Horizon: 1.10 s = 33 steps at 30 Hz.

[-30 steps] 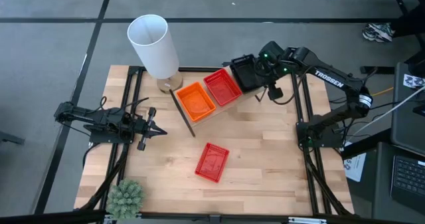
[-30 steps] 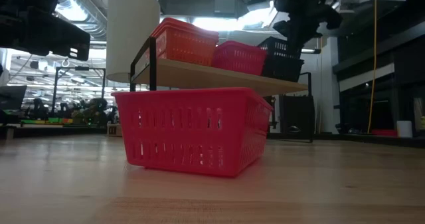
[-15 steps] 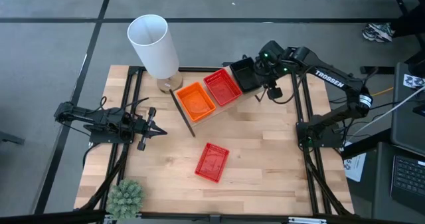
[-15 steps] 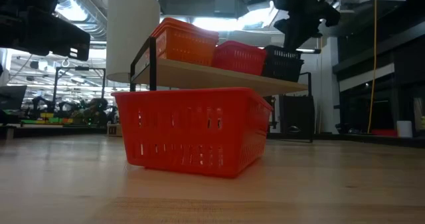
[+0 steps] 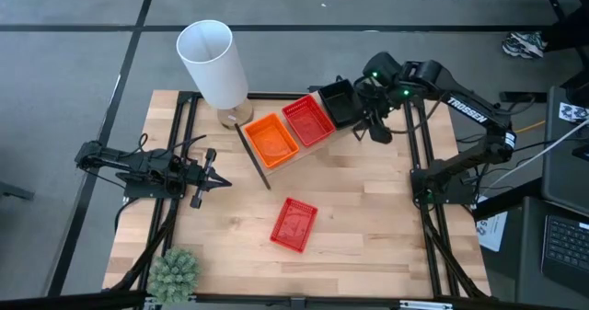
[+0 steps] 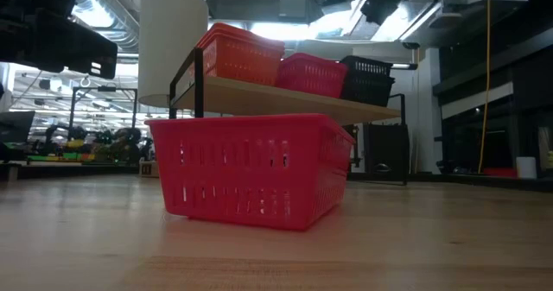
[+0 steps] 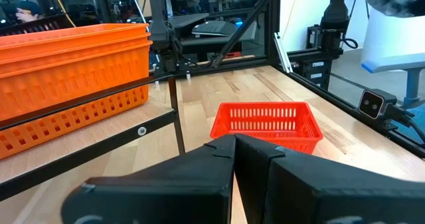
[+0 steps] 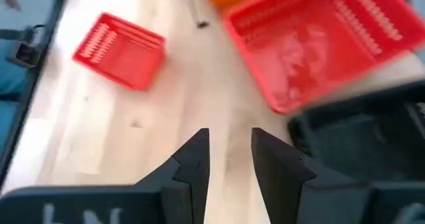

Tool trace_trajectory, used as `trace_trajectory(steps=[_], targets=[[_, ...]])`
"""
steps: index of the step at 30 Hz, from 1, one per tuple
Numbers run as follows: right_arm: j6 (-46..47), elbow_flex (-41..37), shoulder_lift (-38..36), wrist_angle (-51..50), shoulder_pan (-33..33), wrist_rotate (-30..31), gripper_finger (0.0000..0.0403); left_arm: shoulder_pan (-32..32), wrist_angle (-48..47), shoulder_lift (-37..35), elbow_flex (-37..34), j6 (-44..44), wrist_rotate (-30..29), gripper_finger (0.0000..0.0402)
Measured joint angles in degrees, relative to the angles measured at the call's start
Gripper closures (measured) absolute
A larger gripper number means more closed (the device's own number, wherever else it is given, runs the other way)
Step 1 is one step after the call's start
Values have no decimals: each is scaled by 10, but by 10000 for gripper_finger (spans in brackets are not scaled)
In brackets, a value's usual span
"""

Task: Stack baskets on shelf by color
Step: Stack the black basket on top of the other stacked black baskets on the shelf, then stack the red basket on top of the other stacked red baskets on the shelf

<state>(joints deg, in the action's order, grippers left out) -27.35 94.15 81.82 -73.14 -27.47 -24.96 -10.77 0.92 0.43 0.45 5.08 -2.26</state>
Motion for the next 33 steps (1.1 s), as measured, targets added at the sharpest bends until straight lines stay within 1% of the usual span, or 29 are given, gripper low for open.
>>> trace_trajectory(steps=[1, 2, 4, 6, 8, 10, 12, 16, 19, 24, 27, 29, 31, 33], targets=[[-1, 0, 0, 1, 7, 0, 292, 0, 0, 0, 0, 0, 0, 401], [-2, -1, 0, 6, 15, 16, 292, 0, 0, 0, 0, 0, 0, 401], [8, -13, 1, 43, 29, 87, 295, 0, 0, 0, 0, 0, 0, 401], [36, -34, 2, 87, 36, 183, 300, 0, 0, 0, 0, 0, 0, 401], [64, -63, 2, 139, 38, 265, 304, 0, 0, 0, 0, 0, 0, 401], [84, -97, 2, 176, 39, 323, 307, 0, 0, 0, 0, 0, 0, 401], [91, -125, 3, 194, 40, 353, 308, 0, 0, 0, 0, 0, 0, 401], [99, -165, 2, 220, 42, 357, 308, 0, 0, 0, 0, 0, 0, 401], [108, -174, 2, 226, 42, 359, 309, 0, 0, 0, 0, 0, 0, 401], [122, -160, 2, 229, 42, 359, 309, 0, 0, 0, 0, 0, 0, 401], [162, -140, 2, 222, 53, 348, 309, 0, 0, 0, 0, 0, 0, 401], [197, -125, 2, 215, 70, 308, 309, 0, 0, 0, 0, 0, 0, 401], [230, -115, 2, 216, 95, 242, 309, 0, 0, 0, 0, 0, 0, 401], [263, -114, 2, 219, 127, 160, 309, 0, 0, 0, 0, 0, 0, 401]])
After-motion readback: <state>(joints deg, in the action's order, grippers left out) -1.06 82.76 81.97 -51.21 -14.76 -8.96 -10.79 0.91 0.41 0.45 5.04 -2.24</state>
